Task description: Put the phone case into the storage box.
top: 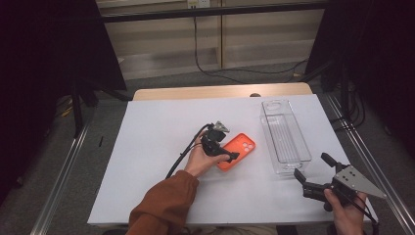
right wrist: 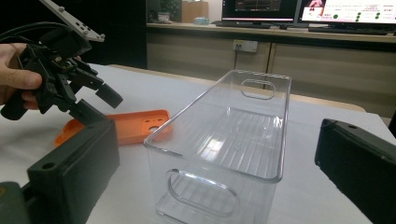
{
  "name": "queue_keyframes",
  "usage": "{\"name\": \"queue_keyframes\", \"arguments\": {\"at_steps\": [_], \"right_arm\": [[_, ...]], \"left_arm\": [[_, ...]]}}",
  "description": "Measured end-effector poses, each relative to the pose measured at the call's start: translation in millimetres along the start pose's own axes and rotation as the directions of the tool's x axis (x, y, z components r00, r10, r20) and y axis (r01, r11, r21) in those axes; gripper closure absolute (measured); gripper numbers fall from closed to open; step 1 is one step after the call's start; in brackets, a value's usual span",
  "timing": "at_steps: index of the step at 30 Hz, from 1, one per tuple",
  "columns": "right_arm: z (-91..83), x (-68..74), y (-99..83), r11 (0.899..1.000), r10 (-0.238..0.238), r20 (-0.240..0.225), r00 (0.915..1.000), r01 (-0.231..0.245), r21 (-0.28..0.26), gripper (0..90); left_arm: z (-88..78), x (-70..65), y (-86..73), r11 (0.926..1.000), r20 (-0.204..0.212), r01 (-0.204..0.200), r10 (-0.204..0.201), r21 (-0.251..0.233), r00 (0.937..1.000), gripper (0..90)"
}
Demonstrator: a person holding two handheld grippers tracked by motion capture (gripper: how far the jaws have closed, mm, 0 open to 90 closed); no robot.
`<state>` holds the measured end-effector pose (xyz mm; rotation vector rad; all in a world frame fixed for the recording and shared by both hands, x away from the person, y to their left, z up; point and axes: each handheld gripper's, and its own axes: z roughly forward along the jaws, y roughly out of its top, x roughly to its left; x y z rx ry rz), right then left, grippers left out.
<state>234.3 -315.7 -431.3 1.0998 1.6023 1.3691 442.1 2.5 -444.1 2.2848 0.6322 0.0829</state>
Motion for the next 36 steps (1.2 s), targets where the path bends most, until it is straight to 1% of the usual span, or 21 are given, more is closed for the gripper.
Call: {"name": "queue_keyframes", "arguments": {"at_steps": [2,3,5,6,7,9,13,14,15,17,19,21,24,25,27,29,32,36], "right_arm": [[0.0,0.0,0.0,1.000,0.000,0.001,1.0000,0.000,0.001,0.0],[-0.1,0.0,0.0,1.000,0.000,0.001,1.0000,0.000,0.001,0.0],[-0.1,0.0,0.0,1.000,0.000,0.000,1.0000,0.000,0.001,0.0],[-0.1,0.0,0.0,1.000,0.000,0.000,1.0000,0.000,0.002,0.0],[0.0,-0.1,0.0,1.000,-0.002,0.000,1.0000,0.002,0.001,0.0],[0.2,-0.2,-0.1,1.000,-0.001,0.001,1.0000,0.001,0.002,0.0],[0.3,-0.2,-0.1,1.000,0.000,0.000,1.0000,0.000,0.003,0.0],[0.4,-0.1,-0.1,1.000,0.000,0.001,1.0000,0.000,0.002,0.0],[0.3,-0.1,-0.1,1.000,0.000,0.000,1.0000,0.000,0.002,0.0],[0.1,-0.1,-0.1,1.000,0.000,0.000,1.0000,0.000,0.001,0.0],[0.1,-0.3,-0.1,1.000,0.001,0.001,1.0000,-0.001,0.002,0.0],[0.3,-0.3,-0.1,1.000,0.000,-0.001,1.0000,0.000,0.002,0.0],[0.1,-0.1,-0.1,1.000,-0.003,-0.001,1.0000,0.003,0.002,0.0],[0.0,-0.1,-0.1,1.000,-0.001,-0.001,1.0000,0.001,0.001,0.0],[0.2,-0.1,-0.1,1.000,-0.001,-0.001,1.0000,0.001,0.002,0.0],[0.4,0.0,-0.1,1.000,-0.001,-0.003,1.0000,0.001,0.001,0.0],[0.1,0.1,-0.2,1.000,-0.001,-0.001,1.0000,0.001,0.003,0.0],[0.1,0.1,-0.3,1.000,-0.003,-0.001,1.0000,0.003,0.003,0.0]], "left_arm": [[2.4,-0.5,1.6,1.0000,-0.004,0.005,-0.005,0.002,1.0000,4.5],[3.3,-0.3,2.5,1.0000,-0.003,-0.002,0.002,0.006,1.0000,4.5],[5.9,-0.8,3.4,1.0000,-0.001,-0.004,0.004,-0.002,1.0000,4.5],[7.1,-1.0,3.5,1.0000,-0.006,-0.002,0.002,-0.001,1.0000,5.1],[8.1,-0.6,3.9,0.9999,-0.008,0.000,0.000,0.012,1.0000,5.2],[10.3,-1.3,4.3,0.9999,-0.003,0.000,0.000,0.011,1.0000,5.2],[14.7,-5.0,6.8,0.9992,-0.004,-0.017,0.017,0.037,0.9998,5.3],[15.8,-5.9,7.3,0.9985,-0.013,-0.022,0.023,0.050,0.9997,5.2],[16.6,-6.0,7.6,0.9970,-0.021,-0.038,0.040,0.067,0.9990,5.1],[19.9,-6.6,6.4,0.9967,-0.021,-0.026,0.028,0.077,0.9994,5.4],[20.3,-6.8,6.4,0.9953,-0.027,-0.041,0.044,0.088,0.9987,4.7],[21.3,-8.5,6.6,0.9957,-0.037,-0.033,0.037,0.087,0.9987,4.7],[22.3,-10.6,7.1,0.9929,-0.048,-0.055,0.060,0.105,0.9971,4.5],[22.7,-11.6,7.3,0.9920,-0.058,-0.060,0.067,0.111,0.9961,4.5],[23.5,-13.7,7.4,0.9917,-0.074,-0.059,0.067,0.114,0.9950,4.7],[23.8,-13.5,7.2,0.9930,-0.077,-0.049,0.057,0.108,0.9954,4.8],[23.5,-14.2,4.6,0.9948,-0.082,-0.047,0.055,0.091,0.9951,4.9],[22.9,-15.0,3.6,0.9953,-0.088,-0.045,0.052,0.085,0.9948,5.4]]}}
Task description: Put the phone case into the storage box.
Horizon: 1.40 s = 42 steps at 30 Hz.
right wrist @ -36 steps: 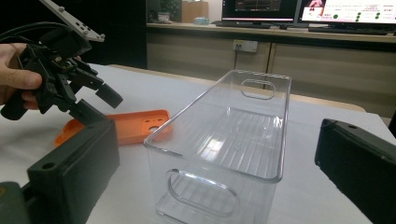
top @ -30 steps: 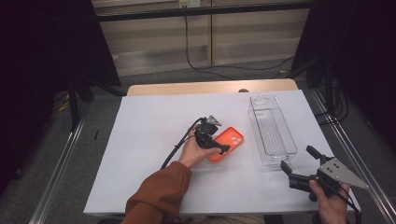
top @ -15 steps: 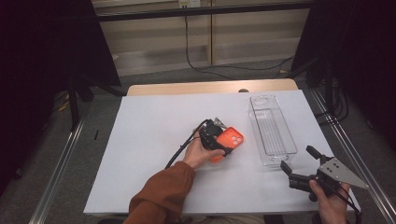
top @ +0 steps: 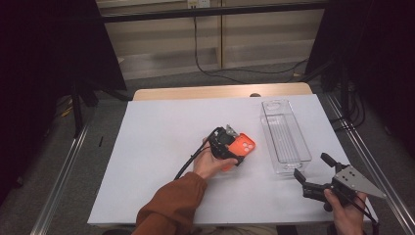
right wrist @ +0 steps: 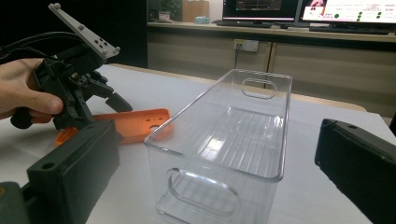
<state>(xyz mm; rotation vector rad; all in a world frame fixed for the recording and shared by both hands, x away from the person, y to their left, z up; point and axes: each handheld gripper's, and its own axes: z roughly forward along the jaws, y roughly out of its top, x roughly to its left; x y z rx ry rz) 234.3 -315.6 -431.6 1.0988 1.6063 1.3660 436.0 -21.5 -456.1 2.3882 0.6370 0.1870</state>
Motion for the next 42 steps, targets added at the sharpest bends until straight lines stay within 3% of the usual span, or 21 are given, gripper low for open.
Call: {"name": "queue_keyframes", "arguments": {"at_steps": [7,13,29,42], "right_arm": [[0.5,0.2,-0.2,1.000,0.007,-0.002,1.0000,-0.007,0.002,0.0],[0.1,0.5,0.0,1.000,0.004,-0.002,1.0000,-0.004,0.004,0.0],[0.3,-0.2,-0.2,1.000,0.007,-0.002,1.0000,-0.007,0.002,0.0],[0.2,0.1,0.0,1.000,0.007,0.001,1.0000,-0.007,0.004,0.0]], "left_arm": [[-3.9,-4.6,3.5,0.9993,-0.011,0.013,-0.013,0.036,0.9999,14.2],[-4.5,-4.1,4.9,0.9988,-0.010,0.022,-0.022,0.043,0.9997,16.2],[-7.1,-5.9,2.6,0.9984,-0.046,0.056,-0.055,0.010,0.9974,16.7],[-26.0,2.5,-6.8,0.9968,-0.058,0.060,-0.063,-0.052,0.9963,16.6]]}}
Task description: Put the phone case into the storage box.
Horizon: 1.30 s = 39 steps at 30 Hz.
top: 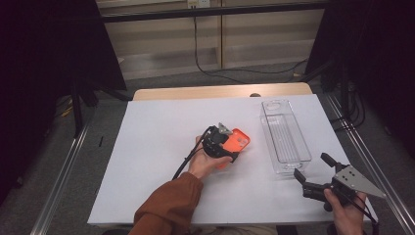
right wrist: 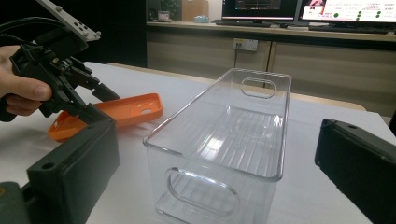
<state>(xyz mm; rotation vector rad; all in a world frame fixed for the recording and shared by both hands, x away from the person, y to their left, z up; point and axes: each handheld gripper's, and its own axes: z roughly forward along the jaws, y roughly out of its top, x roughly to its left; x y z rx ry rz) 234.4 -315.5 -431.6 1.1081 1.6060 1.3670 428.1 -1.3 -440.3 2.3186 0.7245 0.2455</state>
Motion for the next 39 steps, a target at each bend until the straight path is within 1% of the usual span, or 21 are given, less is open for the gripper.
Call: {"name": "queue_keyframes", "arguments": {"at_steps": [1,3,4,6,9,10,11,12,13,15,16,20,27,32,33,34,35,36,38,39], "right_arm": [[0.1,0.0,0.0,1.000,0.000,0.000,1.0000,0.000,-0.001,0.0],[0.0,0.0,0.0,1.000,0.000,0.000,1.0000,0.000,-0.001,0.0],[-0.1,0.0,0.1,1.000,0.000,0.000,1.0000,0.000,-0.001,0.0],[-0.1,0.0,0.1,1.000,0.000,0.000,1.0000,0.000,-0.001,0.0],[0.1,0.1,0.1,1.000,0.001,-0.001,1.0000,-0.001,-0.002,0.0],[0.1,0.1,0.1,1.000,0.001,-0.001,1.0000,-0.001,-0.002,0.0],[0.1,0.1,0.1,1.000,0.001,-0.001,1.0000,-0.001,-0.002,0.0],[0.3,0.1,0.1,1.000,0.002,-0.001,1.0000,-0.002,-0.003,0.0],[0.3,0.2,0.0,1.000,0.003,-0.002,1.0000,-0.003,-0.002,0.0],[0.8,0.3,0.0,1.000,0.002,-0.007,1.0000,-0.002,-0.004,0.0],[1.1,0.9,-0.2,1.000,-0.004,-0.015,0.9999,0.004,0.002,0.0],[3.1,4.3,0.3,1.000,-0.024,-0.036,0.9991,0.024,0.004,0.0],[4.1,3.2,0.6,1.000,-0.009,-0.036,0.9993,0.009,0.006,0.0],[6.5,3.9,1.5,1.000,-0.012,-0.048,0.9988,0.012,-0.001,0.0],[6.9,4.3,1.9,1.000,-0.016,-0.050,0.9986,0.016,-0.002,0.0],[7.2,5.3,2.5,1.000,-0.018,-0.059,0.9981,0.018,0.000,0.0],[7.7,6.1,3.1,1.000,-0.027,-0.064,0.9976,0.027,0.000,0.0],[8.5,7.2,3.7,1.000,-0.026,-0.075,0.9969,0.026,-0.001,0.0],[9.5,9.5,5.3,0.999,-0.033,-0.090,0.9954,0.033,-0.004,0.0],[10.0,10.5,6.0,0.999,-0.041,-0.099,0.9942,0.041,-0.007,0.0]], "left_arm": [[-1.0,0.2,-0.6,1.0000,0.008,0.004,-0.003,-0.004,1.0000,16.6],[-3.6,0.0,-1.5,0.9999,0.008,-0.014,0.014,-0.009,0.9999,16.6],[-5.1,-0.1,-2.0,0.9997,0.003,-0.023,0.023,-0.007,0.9997,16.6],[-8.1,-0.6,-3.0,0.9996,-0.002,-0.028,0.028,-0.006,0.9996,16.6],[-14.4,-1.6,-3.9,0.9987,-0.005,-0.047,0.047,-0.017,0.9989,16.6],[-16.8,-2.5,-4.4,0.9984,0.000,-0.050,0.050,-0.029,0.9988,16.6],[-18.8,-2.5,-4.5,0.9977,-0.001,-0.062,0.062,-0.026,0.9981,16.6],[-21.0,-3.6,-5.3,0.9970,-0.006,-0.071,0.071,-0.032,0.9975,16.6],[-22.7,-4.1,-6.1,0.9965,-0.003,-0.077,0.077,-0.035,0.9971,16.6],[-24.7,-5.5,-8.1,0.9961,-0.003,-0.077,0.077,-0.044,0.9970,16.6],[-25.8,-5.8,-9.2,0.9954,-0.004,-0.084,0.084,-0.046,0.9965,16.6],[-27.8,-7.3,-12.4,0.9952,-0.003,-0.069,0.069,-0.070,0.9976,16.6],[-39.1,-10.8,-13.7,0.9908,-0.028,-0.089,0.087,-0.101,0.9958,16.6],[-47.5,-11.0,-17.4,0.9877,-0.034,-0.083,0.079,-0.133,0.9963,16.5],[-49.6,-10.4,-18.0,0.9875,-0.032,-0.087,0.083,-0.131,0.9960,16.5],[-50.6,-10.9,-19.1,0.9875,-0.027,-0.077,0.074,-0.137,0.9969,16.5],[-52.1,-11.3,-20.2,0.9870,-0.032,-0.083,0.079,-0.137,0.9964,16.5],[-53.6,-11.3,-21.4,0.9867,-0.034,-0.086,0.083,-0.138,0.9960,16.5],[-57.6,-11.4,-23.5,0.9867,-0.025,-0.074,0.071,-0.145,0.9971,16.6],[-59.9,-11.7,-24.4,0.9855,-0.027,-0.067,0.063,-0.156,0.9976,16.6]]}}
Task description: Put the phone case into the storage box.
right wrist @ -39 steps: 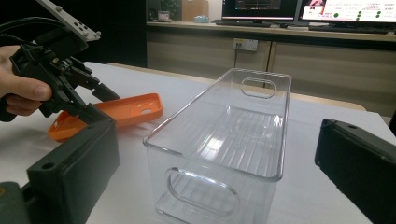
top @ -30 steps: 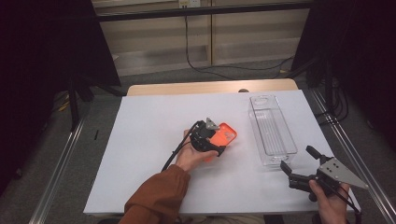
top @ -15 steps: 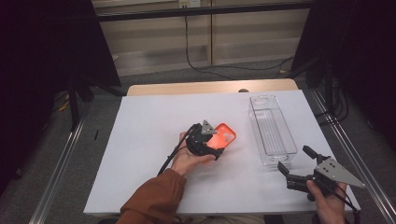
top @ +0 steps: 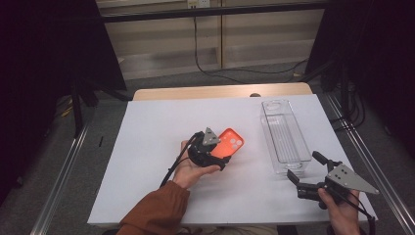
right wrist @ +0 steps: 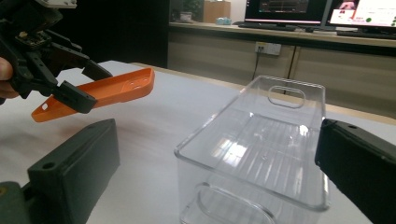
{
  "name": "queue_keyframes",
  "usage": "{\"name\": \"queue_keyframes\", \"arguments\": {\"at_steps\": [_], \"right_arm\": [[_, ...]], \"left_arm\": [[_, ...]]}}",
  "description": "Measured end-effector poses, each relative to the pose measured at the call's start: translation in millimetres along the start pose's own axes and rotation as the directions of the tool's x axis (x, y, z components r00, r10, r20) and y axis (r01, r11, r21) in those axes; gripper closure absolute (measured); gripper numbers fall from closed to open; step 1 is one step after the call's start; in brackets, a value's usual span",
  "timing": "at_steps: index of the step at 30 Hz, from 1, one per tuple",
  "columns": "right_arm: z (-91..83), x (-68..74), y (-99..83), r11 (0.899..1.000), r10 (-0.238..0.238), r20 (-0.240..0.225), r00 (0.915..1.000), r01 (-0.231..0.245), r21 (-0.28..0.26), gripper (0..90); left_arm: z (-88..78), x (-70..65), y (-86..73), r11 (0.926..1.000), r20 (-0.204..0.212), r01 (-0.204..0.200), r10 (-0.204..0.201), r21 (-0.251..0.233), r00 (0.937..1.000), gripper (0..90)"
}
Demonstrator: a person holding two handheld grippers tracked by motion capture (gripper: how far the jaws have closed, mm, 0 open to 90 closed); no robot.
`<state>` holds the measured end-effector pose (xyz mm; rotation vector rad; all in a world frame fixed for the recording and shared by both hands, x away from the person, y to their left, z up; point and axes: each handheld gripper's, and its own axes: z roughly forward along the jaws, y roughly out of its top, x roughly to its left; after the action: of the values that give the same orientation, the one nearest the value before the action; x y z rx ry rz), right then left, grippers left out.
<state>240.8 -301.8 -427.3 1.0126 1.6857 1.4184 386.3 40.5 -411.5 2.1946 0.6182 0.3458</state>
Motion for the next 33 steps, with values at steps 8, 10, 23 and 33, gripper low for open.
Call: {"name": "queue_keyframes", "arguments": {"at_steps": [8,10,23,33], "right_arm": [[2.0,5.4,10.7,0.999,0.018,-0.036,0.9992,-0.019,-0.031,0.0],[4.5,7.4,12.8,0.999,0.019,-0.052,0.9985,-0.020,-0.034,0.0],[29.9,28.0,22.6,1.000,0.005,-0.190,0.9818,-0.004,0.004,0.0],[57.5,43.0,23.6,0.998,-0.009,-0.211,0.9774,0.021,0.053,1.3]], "left_arm": [[-16.3,-3.5,2.6,0.9989,-0.010,-0.002,0.002,-0.047,0.9999,16.6],[-18.9,-5.2,2.9,0.9986,-0.014,-0.006,0.005,-0.052,0.9999,16.5],[-39.0,-10.3,0.6,0.9948,-0.053,-0.023,0.018,-0.099,0.9984,16.6],[-55.2,-11.6,-2.2,0.9901,-0.092,-0.071,0.060,-0.121,0.9939,16.6]]}}
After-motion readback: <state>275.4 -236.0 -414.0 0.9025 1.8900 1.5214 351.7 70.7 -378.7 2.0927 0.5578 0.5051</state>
